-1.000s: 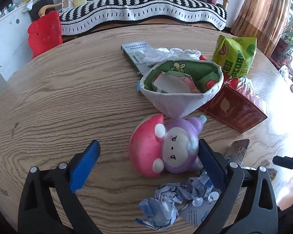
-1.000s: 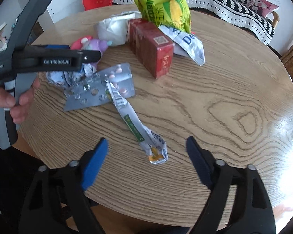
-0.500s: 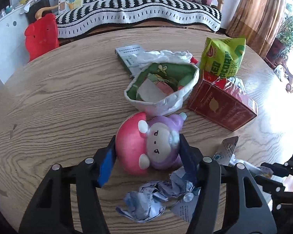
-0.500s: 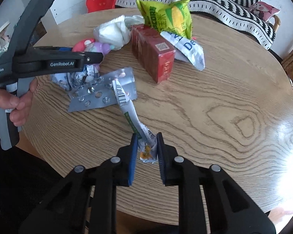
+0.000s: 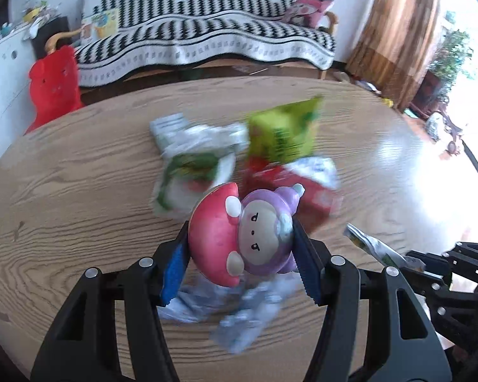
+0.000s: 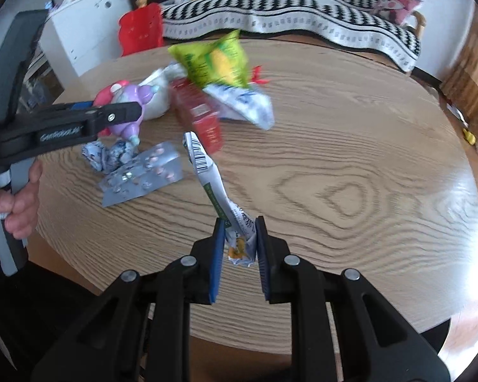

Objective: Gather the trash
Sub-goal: 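Grasp the pink-purple toy with the left tool while the right tool grasps the wrapper strip, then carry both items to the bin and open both tools over it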

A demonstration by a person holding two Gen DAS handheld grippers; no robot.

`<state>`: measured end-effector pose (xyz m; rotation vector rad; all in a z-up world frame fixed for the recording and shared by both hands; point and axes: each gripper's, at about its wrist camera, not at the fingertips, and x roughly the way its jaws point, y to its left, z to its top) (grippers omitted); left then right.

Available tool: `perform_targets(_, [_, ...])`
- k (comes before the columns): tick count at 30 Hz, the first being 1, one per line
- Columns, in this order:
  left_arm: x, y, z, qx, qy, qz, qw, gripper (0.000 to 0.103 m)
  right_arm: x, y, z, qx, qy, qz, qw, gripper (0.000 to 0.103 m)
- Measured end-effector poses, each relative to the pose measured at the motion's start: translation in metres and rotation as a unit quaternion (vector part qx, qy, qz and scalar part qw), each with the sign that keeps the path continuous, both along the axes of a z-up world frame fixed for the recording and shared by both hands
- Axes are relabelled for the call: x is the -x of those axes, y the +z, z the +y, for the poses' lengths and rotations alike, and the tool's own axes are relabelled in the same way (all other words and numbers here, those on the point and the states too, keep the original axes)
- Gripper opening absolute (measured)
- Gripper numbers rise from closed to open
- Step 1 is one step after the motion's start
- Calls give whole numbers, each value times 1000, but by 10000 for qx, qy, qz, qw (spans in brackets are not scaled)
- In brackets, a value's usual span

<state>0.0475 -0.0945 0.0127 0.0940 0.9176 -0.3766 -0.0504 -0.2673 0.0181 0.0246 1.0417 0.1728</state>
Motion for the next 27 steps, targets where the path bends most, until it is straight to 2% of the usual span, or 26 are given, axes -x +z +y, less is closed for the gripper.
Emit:
perform_targets(7, [23,15,-67,204,-571,-156,9980,59,33,7,-70,-51,-707,-117,9974,20])
perform_targets(14, [58,9,-166,237,-1438,-89,9893,59,92,0,-170,-142,-1689,-96,9855,20])
perform_targets(19, [96,1,-242,283,-2116,-45,9769,59,143,-5,-242,-224,-2505,-129,9678,20])
perform_targets(22, [124,-9,-285,306,-2534,-3,9669,59,175,-12,-286,-260,-3049,-101,9520,20])
perform_targets(27, [166,-32,-347,370,-3106,177,9497,59,225,-33,-353,-284,-3950,22,9182,20])
